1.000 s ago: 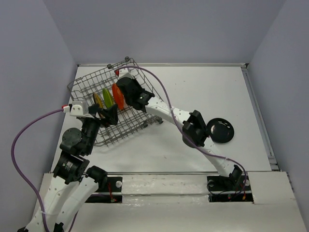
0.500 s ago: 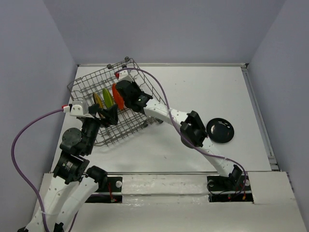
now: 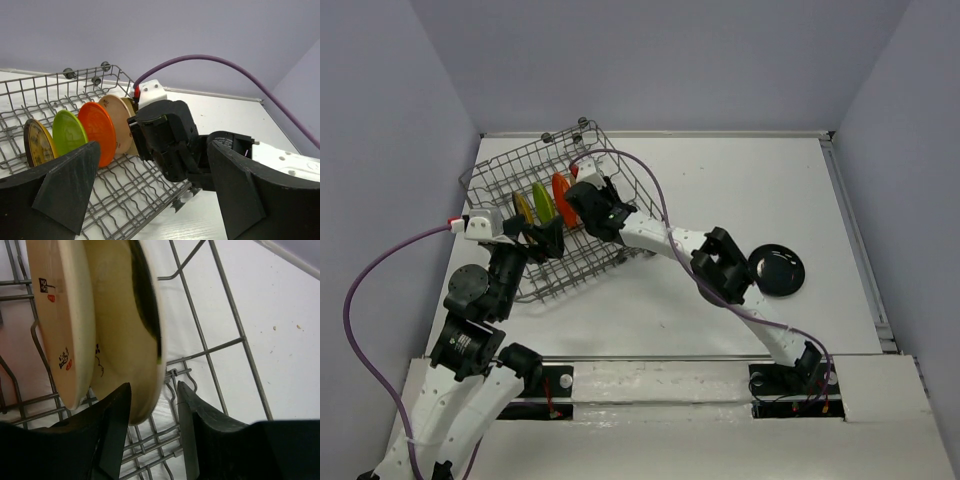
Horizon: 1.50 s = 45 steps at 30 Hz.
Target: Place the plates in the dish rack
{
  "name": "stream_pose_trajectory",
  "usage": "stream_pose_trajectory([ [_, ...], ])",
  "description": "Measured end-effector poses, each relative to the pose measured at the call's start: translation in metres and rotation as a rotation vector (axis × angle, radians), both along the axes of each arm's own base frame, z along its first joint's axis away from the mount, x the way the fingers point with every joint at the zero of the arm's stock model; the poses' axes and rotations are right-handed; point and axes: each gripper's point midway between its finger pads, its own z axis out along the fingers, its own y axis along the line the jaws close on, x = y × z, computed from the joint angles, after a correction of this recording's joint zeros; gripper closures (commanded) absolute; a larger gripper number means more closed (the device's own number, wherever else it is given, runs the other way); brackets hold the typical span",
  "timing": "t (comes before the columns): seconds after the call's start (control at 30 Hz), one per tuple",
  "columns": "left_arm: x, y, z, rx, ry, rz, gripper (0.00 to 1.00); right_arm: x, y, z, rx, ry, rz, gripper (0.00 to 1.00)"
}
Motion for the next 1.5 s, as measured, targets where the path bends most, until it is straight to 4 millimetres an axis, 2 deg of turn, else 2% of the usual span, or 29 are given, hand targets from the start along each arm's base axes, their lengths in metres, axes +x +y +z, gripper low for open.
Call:
stream_pose_trajectory([
  [0.13,0.000,0.000,0.000,0.000,0.000,0.000,0.01,-0.004,-0.011,0.020,0.047,0.004,-0.011,0.49],
  [0.27,0.000,-0.001,0.000,0.000,-0.001,-0.003,0.01,-0.012,-0.026,0.059,0.148,0.004,-0.007,0.46],
  [0.37,-0.001,-0.001,0.001,-0.001,-0.003,-0.006,0.01,-0.019,-0.048,0.092,0.246,0.007,-0.015,0.46],
  [0.43,-0.002,0.000,0.002,-0.003,-0.009,-0.007,0.01,-0.023,-0.072,0.113,0.331,0.004,-0.028,0.46],
  [0.5,-0.005,0.001,0.005,-0.008,-0.019,-0.008,0.01,-0.030,-0.106,0.124,0.402,0.008,-0.061,0.46],
  [0.53,-0.006,0.001,0.006,-0.011,-0.025,-0.009,0.01,-0.033,-0.119,0.124,0.428,0.012,-0.076,0.47],
  [0.57,-0.007,0.002,0.008,-0.014,-0.031,-0.009,0.01,-0.038,-0.152,0.122,0.487,0.014,-0.113,0.47],
  [0.6,-0.008,0.002,0.009,-0.016,-0.036,-0.010,0.01,-0.042,-0.171,0.119,0.507,0.017,-0.139,0.47],
  [0.63,-0.009,0.002,0.010,-0.018,-0.039,-0.011,0.01,-0.051,-0.205,0.109,0.530,0.029,-0.190,0.47],
  [0.7,-0.010,0.002,0.011,-0.021,-0.047,-0.014,0.01,-0.060,-0.248,0.090,0.554,0.036,-0.263,0.47],
  [0.73,-0.011,0.002,0.014,-0.025,-0.055,-0.017,0.01,-0.066,-0.260,0.079,0.550,0.056,-0.280,0.47],
  [0.8,-0.012,0.002,0.016,-0.029,-0.064,-0.019,0.01,-0.072,-0.256,0.065,0.552,0.112,-0.250,0.51],
  [0.97,-0.012,0.002,0.017,-0.030,-0.066,-0.018,0.01,-0.069,-0.197,0.051,0.587,0.240,-0.067,0.62],
  [1.07,-0.012,0.002,0.017,-0.030,-0.066,-0.021,0.01,-0.069,-0.179,0.049,0.588,0.271,-0.006,0.65],
  [1.23,0.002,-0.019,0.002,-0.039,0.016,-0.088,0.01,-0.070,-0.171,0.053,0.604,0.275,0.030,0.66],
  [1.4,0.020,-0.045,-0.031,-0.082,0.178,-0.151,0.01,-0.077,-0.173,0.064,0.633,0.251,0.058,0.63],
  [1.5,0.028,-0.065,-0.052,-0.131,0.260,-0.214,0.01,-0.089,-0.179,0.074,0.653,0.228,0.075,0.59],
])
